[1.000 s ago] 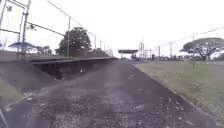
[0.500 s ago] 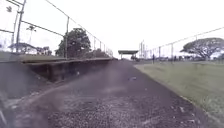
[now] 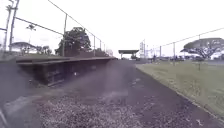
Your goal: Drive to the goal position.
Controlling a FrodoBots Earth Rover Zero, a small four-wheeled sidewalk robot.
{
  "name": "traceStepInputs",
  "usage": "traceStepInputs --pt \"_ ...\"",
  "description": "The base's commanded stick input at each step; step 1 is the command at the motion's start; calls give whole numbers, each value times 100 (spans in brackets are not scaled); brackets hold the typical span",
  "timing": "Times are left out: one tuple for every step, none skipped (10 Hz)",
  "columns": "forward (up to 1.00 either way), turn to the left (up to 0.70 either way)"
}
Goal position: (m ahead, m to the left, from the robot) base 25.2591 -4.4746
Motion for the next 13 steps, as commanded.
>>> traceStepInputs --pt "70 0" --pt "70 0" --pt "70 0" --pt "70 0" --pt "70 0" --pt "70 0" --pt "70 0" --pt "70 0" --pt "70 0" --pt "70 0" --pt "70 0" --pt "70 0" --pt "70 0"
